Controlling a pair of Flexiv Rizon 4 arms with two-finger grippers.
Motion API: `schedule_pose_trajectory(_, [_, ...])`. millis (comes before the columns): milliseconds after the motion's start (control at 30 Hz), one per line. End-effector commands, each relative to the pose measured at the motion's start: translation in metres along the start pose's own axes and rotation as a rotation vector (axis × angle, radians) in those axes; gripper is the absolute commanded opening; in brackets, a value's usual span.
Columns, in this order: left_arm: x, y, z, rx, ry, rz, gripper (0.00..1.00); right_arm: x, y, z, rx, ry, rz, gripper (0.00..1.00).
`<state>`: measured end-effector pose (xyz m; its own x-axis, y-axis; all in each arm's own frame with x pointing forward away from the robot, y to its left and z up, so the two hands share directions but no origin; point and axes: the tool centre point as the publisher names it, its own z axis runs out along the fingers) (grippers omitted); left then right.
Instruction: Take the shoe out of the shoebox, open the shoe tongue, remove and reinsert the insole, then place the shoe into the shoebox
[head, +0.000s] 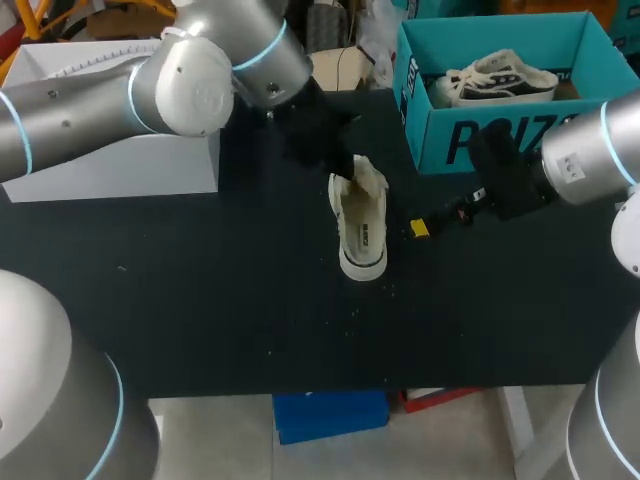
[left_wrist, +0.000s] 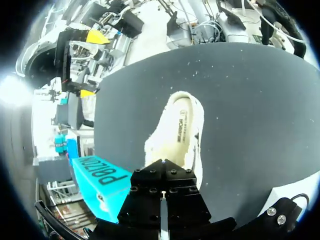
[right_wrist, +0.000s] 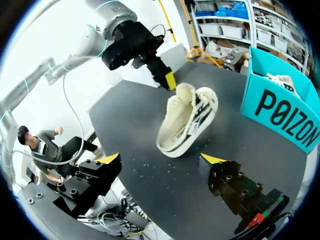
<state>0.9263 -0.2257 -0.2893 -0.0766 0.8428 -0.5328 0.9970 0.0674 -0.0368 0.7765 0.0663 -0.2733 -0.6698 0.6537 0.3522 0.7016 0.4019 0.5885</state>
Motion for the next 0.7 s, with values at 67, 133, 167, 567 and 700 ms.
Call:
schedule_pose_trajectory(67, [0.011,0.018,-0.025,-0.075,-0.071,-0.127,0.0,0.0,0.001,0.0,0.002,-0.002,0.001,1.0])
schedule_pose_trajectory(133, [0.01,0.029,-0.026,-0.128,-0.072,-0.164,0.0,0.0,0.001,0.0,0.002,-0.002,0.001,1.0])
schedule_pose_trajectory(167, [0.008,0.034,-0.025,-0.13,-0.085,-0.186,0.0,0.0,0.001,0.0,0.002,-0.002,0.001,1.0])
schedule_pose_trajectory(567, [-0.009,0.07,0.01,-0.121,-0.016,-0.257,0.0,0.0,0.001,0.0,0.002,-0.002,0.001,1.0])
schedule_pose_trajectory(700, [-0.009,0.068,0.024,-0.079,-0.009,-0.256,0.0,0.0,0.001,0.0,0.002,-0.002,0.001,1.0])
